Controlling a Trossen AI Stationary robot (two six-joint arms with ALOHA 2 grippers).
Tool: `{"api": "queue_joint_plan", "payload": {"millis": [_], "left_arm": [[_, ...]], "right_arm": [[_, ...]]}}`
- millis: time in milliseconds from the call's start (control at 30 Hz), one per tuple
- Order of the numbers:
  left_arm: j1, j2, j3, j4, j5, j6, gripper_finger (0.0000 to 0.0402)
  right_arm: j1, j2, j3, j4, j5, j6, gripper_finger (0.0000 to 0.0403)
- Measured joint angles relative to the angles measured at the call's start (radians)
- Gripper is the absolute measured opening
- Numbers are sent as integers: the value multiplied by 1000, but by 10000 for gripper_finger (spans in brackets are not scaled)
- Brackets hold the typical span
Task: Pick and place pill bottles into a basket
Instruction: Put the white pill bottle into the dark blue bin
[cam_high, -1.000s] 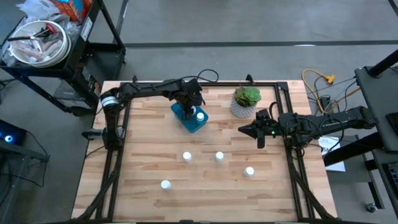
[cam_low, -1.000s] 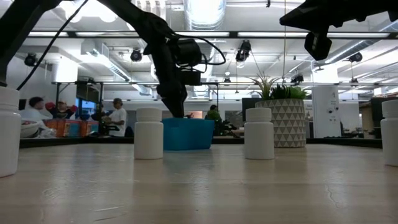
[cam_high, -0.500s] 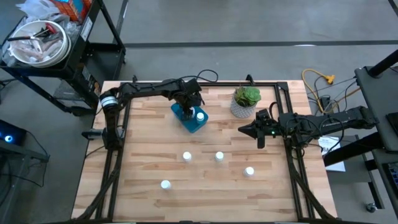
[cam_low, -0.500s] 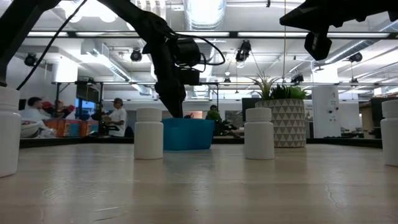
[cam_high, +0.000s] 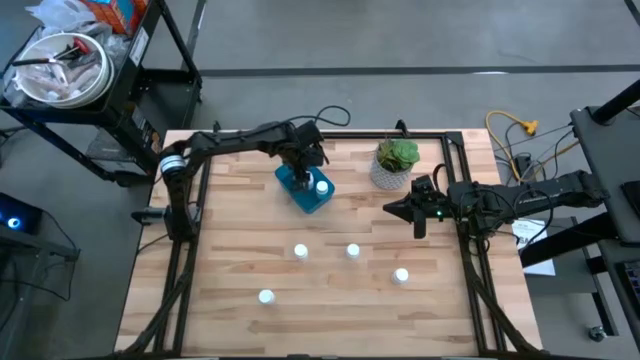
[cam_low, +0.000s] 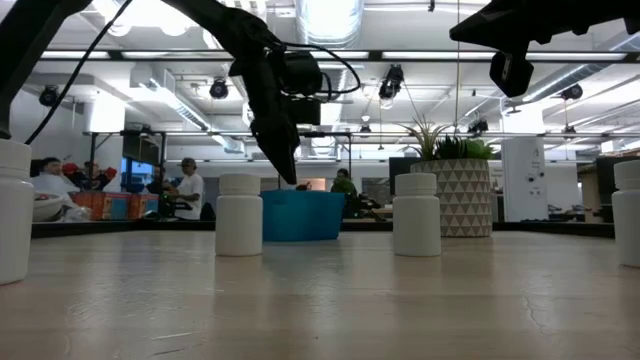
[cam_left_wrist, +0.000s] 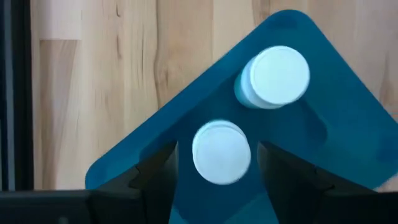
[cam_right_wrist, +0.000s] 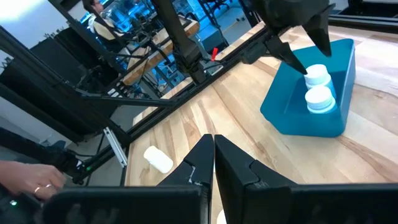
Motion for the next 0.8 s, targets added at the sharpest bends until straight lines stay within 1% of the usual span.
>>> {"api": "queue_joint_plan", "payload": {"millis": [267, 400, 633, 800], "left_arm": [[1, -76, 44, -54, 0, -2, 202], [0, -164, 47, -63, 0, -14, 202], [-16, -335, 32, -161, 28, -135, 202], [-66, -436, 23, -226, 83, -203, 202]], "right_arm": [[0, 1, 0, 0, 0, 0, 8], [0, 0, 0, 0, 0, 0, 8], [0, 0, 0, 0, -11, 11, 8], [0, 0, 0, 0, -37, 10, 8]]}}
